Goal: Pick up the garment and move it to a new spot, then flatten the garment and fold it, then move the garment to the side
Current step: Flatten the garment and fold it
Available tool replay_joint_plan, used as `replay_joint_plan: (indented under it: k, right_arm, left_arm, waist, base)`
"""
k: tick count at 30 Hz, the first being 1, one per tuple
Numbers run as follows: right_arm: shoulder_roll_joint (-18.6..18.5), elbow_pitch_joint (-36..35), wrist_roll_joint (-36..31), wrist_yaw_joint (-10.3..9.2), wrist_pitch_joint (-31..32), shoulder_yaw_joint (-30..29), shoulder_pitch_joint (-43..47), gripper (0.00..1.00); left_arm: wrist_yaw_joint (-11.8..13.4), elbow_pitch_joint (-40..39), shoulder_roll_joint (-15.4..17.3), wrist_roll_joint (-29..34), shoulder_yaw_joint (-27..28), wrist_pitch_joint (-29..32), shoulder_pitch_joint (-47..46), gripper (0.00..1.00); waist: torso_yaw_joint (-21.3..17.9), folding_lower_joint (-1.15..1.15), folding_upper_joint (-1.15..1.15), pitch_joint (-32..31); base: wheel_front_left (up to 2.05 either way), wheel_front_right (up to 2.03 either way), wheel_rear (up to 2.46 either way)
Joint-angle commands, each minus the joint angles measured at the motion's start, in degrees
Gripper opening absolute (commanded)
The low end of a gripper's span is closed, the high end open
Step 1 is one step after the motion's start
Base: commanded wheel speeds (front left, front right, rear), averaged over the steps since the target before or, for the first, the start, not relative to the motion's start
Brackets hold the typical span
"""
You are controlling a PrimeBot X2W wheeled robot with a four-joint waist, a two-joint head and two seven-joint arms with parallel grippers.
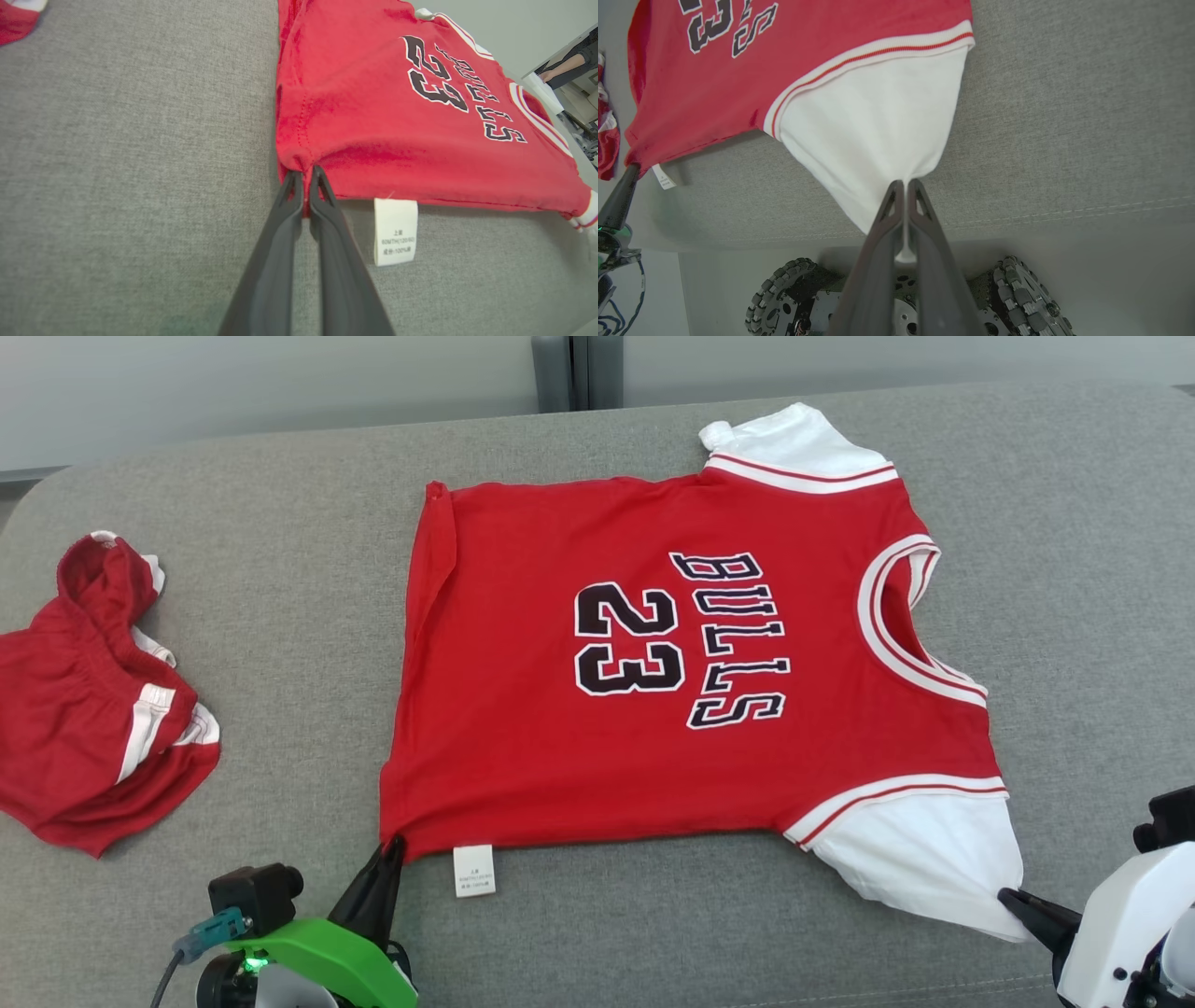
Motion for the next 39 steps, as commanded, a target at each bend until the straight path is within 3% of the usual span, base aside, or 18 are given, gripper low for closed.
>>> replay_joint_plan:
  k: [1, 6, 15, 19, 29, 39]
  right_arm:
    - [0.0, -0.81, 0.36, 0.0, 0.65, -0.21, 0.41, 0.0]
    - [-0.18, -1.39, -1.12, 0.01, -0.6, 0.62, -5.57, 0.0]
    - [-2.68, 5.98, -1.4, 0.01, -5.71, 3.28, -21.83, 0.0]
    - [-3.52, 11.78, -2.73, 0.01, -10.25, 4.12, -28.43, 0.0]
    - [-6.6, 26.18, -7.59, 0.01, -22.23, 7.81, -39.54, 0.0]
    - [-7.99, 34.65, -8.93, 0.01, -29.36, 9.51, -44.85, 0.0]
  left_arm:
    - [0.38, -1.0, 0.51, -0.72, 0.23, 0.85, 1.15, 0.0]
    - [1.07, -4.94, 0.79, -2.68, 1.05, 3.2, 0.2, 0.0]
    - [0.48, -9.63, -0.11, -7.3, 2.73, 8.88, -6.18, 0.0]
    - [1.11, -7.86, -1.02, -7.73, 2.3, 11.49, -10.37, 0.0]
    - [2.28, 1.27, -4.22, -7.04, 2.64, 11.09, -18.59, 0.0]
    - [1.04, 8.38, -6.09, -5.84, 2.28, 8.63, -24.01, 0.0]
  waist:
    - [0.14, 0.0, 0.0, 0.19]
    - [0.12, 0.0, 0.0, 1.04]
    - [1.36, 0.0, 0.0, 2.6]
    - [2.2, 0.0, 0.0, 3.71]
    - [3.46, 0.0, 0.0, 6.37]
    - [3.77, 0.0, 0.0, 8.88]
  base:
    - [0.0, 0.0, 0.0]
    - [0.0, 0.0, 0.0]
    - [0.0, 0.0, 0.0]
    - [0.0, 0.0, 0.0]
    - [0.0, 0.0, 0.0]
    - [0.0, 0.0, 0.0]
